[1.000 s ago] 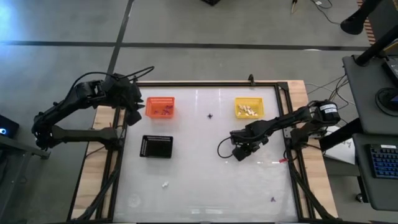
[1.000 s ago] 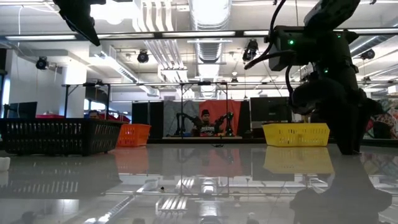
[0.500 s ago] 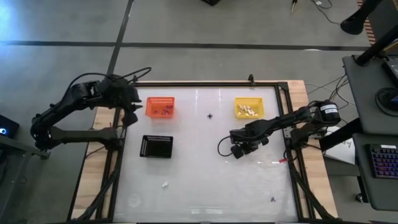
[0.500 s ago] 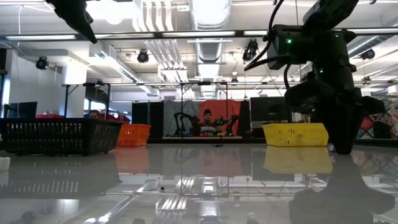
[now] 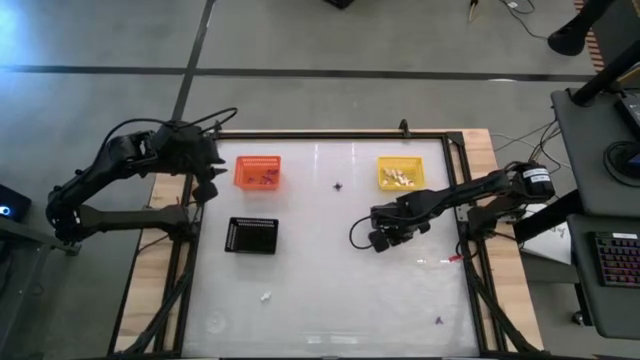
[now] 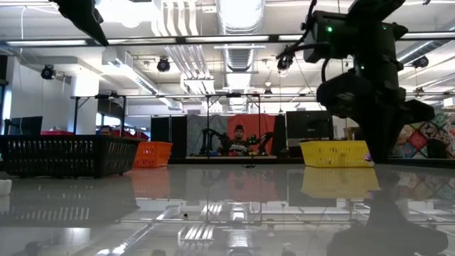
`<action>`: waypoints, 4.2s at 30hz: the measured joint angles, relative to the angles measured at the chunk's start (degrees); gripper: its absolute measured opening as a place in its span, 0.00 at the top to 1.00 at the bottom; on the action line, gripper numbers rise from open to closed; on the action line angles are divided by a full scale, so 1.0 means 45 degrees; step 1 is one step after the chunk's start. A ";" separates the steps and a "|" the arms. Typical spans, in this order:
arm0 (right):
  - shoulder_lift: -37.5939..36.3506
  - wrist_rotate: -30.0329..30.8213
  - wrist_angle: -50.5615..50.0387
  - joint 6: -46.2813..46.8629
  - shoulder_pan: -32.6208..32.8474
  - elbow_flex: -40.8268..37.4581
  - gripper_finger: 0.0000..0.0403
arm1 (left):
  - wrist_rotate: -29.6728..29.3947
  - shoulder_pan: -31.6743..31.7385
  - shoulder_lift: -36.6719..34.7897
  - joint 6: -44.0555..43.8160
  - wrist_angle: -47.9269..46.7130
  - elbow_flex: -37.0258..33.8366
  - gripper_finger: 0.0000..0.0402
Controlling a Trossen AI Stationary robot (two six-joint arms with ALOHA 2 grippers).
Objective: Sort Halloween decoration
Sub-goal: Put the violet witch hat toy into the orange bin, then put the white skeleton toy into the yellow bin
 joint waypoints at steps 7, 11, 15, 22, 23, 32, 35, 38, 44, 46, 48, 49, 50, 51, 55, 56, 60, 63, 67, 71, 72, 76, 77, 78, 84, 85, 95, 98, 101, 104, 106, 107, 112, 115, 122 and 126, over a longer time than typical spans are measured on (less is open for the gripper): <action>0.0000 0.0436 0.0099 -0.0013 -0.0034 0.0975 0.98 | -0.0088 0.0005 -0.0187 0.0292 0.0000 0.0000 0.77; 0.0000 0.1007 0.0303 -0.0133 -0.0097 0.1616 0.98 | -0.0097 0.0005 -0.0322 0.0523 0.0079 0.0000 0.77; -0.0005 0.1493 0.1478 -0.0486 -0.0392 0.2065 0.98 | -0.0097 0.0005 -0.0365 0.0724 0.0272 0.0005 0.77; -0.0015 0.2643 0.4525 -0.1455 -0.1461 0.2246 0.98 | -0.0102 0.0005 -0.0392 0.0971 0.0282 0.0005 0.77; -0.0015 0.2680 0.4947 -0.1594 -0.1645 0.2244 0.98 | -0.0102 0.0005 -0.0423 0.0967 0.0283 0.0005 0.77; 0.1492 0.2715 0.8231 -0.2694 -0.2689 0.3173 0.98 | -0.0097 0.0005 -0.0695 0.0877 0.0710 0.0005 0.77; 0.2674 0.2695 0.8444 -0.3224 -0.2905 0.4340 0.98 | -0.0097 0.0005 -0.0721 0.0950 0.0808 0.0005 0.77; 0.3978 0.2655 0.8460 -0.4097 -0.3095 0.5873 0.98 | -0.0097 0.0005 -0.0724 0.1051 0.0851 0.0005 0.77; 0.6355 0.2449 0.8222 -0.5086 -0.3627 0.9121 0.98 | -0.0097 0.0005 -0.0724 0.1185 0.0865 0.0005 0.77; 0.7012 0.2024 0.7895 -0.5467 -0.3819 1.0071 0.98 | -0.0097 0.0005 -0.0731 0.1185 0.0860 0.0005 0.77; 0.7599 0.1549 0.7628 -0.5720 -0.4011 1.0930 0.98 | -0.0097 0.0005 -0.0817 0.1185 0.0865 0.0000 0.77; 0.7878 0.1347 0.7411 -0.5801 -0.4082 1.1279 0.98 | -0.0097 0.0005 -0.0851 0.1183 0.0865 0.0000 0.77; 0.8180 0.1215 0.7347 -0.5891 -0.4155 1.1633 0.98 | -0.0098 0.0005 -0.0877 0.1162 0.0863 0.0000 0.77; 0.8445 0.1091 0.7379 -0.5928 -0.4231 1.1958 0.98 | -0.0102 0.0005 -0.0899 0.1116 0.0865 0.0000 0.77; 0.9671 0.0266 0.7301 -0.6286 -0.4473 1.3386 0.98 | -0.0300 0.0005 -0.0938 0.1001 0.0865 0.0000 0.77; 1.0002 0.0089 0.7278 -0.6392 -0.4508 1.3799 0.98 | -0.0417 0.0005 -0.0938 0.0979 0.0865 0.0000 0.77; 1.1172 -0.0866 0.7310 -0.7263 -0.4537 1.5478 0.98 | -0.1348 0.0005 -0.0999 0.0957 0.0854 0.0000 0.77; 1.1787 -0.1172 0.7025 -0.7560 -0.4556 1.6458 0.98 | -0.1774 0.0009 -0.1068 0.0948 0.0826 0.0000 0.77; 1.2172 -0.1212 0.5754 -0.7832 -0.4713 1.7511 0.98 | -0.1778 0.0005 -0.1125 0.0910 0.0849 0.0000 0.77; 1.2250 -0.1253 0.4949 -0.7970 -0.4950 1.8026 0.98 | -0.1783 0.0005 -0.1137 0.0850 0.0850 -0.0005 0.77; 1.2254 -0.1260 0.4977 -0.7975 -0.4990 1.8058 0.98 | -0.1778 0.0005 -0.1137 0.0850 0.0855 -0.0005 0.77; 1.2259 -0.1452 0.4938 -0.7967 -0.5132 1.8083 0.95 | -0.1783 0.0005 -0.1137 0.0850 0.0860 -0.0005 0.77; 1.2259 -0.1452 0.4932 -0.7966 -0.5141 1.8075 0.93 | -0.1783 0.0005 -0.1137 0.0850 0.0856 -0.0005 0.77; 1.2259 -0.1457 0.4928 -0.7965 -0.5144 1.8053 0.91 | -0.1781 0.0005 -0.1137 0.0850 0.0860 -0.0005 0.77; 1.2274 -0.1462 0.4894 -0.7952 -0.5144 1.7980 0.79 | -0.1783 0.0005 -0.1137 0.0722 0.0860 -0.0005 0.77; 1.2274 -0.1462 0.4845 -0.7949 -0.5148 1.8030 0.77 | -0.1783 0.0005 -0.1137 0.0629 0.0860 -0.0005 0.77; 1.1230 -0.2642 0.1552 -0.8506 -0.5480 1.9258 0.73 | -0.1781 0.0005 -0.0664 -0.0253 0.0803 -0.0005 0.77; 1.0475 -0.2581 -0.0706 -0.8735 -0.5629 1.9292 0.75 | -0.1760 0.0005 -0.0392 -0.0253 0.0531 -0.0010 0.77; 0.9803 -0.1482 -0.3363 -0.9197 -0.5678 1.9292 0.77 | -0.0995 0.0005 -0.0240 -0.0248 0.0280 -0.0010 0.77; 0.9147 0.0143 -0.5840 -0.9430 -0.5668 1.9287 0.79 | 0.0976 0.0005 -0.0238 -0.0514 0.0287 -0.0010 0.77; 0.8763 0.1075 -0.7364 -0.9452 -0.5621 1.9287 0.80 | 0.1737 0.0003 -0.0218 -0.1058 0.0282 -0.0010 0.75; 0.8581 0.1565 -0.7971 -0.9456 -0.5594 1.9287 0.81 | 0.1986 0.0005 -0.0202 -0.1350 0.0282 -0.0010 0.74; 0.7826 0.3439 -0.9922 -0.9315 -0.5353 1.9287 0.81 | 0.2370 0.0005 -0.0088 -0.2319 0.0086 -0.0071 0.67; 0.7290 0.3920 -1.0489 -0.9151 -0.5304 1.9287 0.81 | 0.2429 -0.0082 -0.0104 -0.2863 -0.0157 -0.0472 0.65; 0.6223 0.4340 -1.0748 -0.9118 -0.5304 1.9263 0.81 | 0.3716 -0.1378 -0.0712 -0.4141 0.0918 -0.2743 0.66; 0.5669 0.4337 -1.0760 -0.9218 -0.5304 1.9231 0.81 | 0.3752 -0.2603 -0.0863 -0.5308 0.2046 -0.3873 0.67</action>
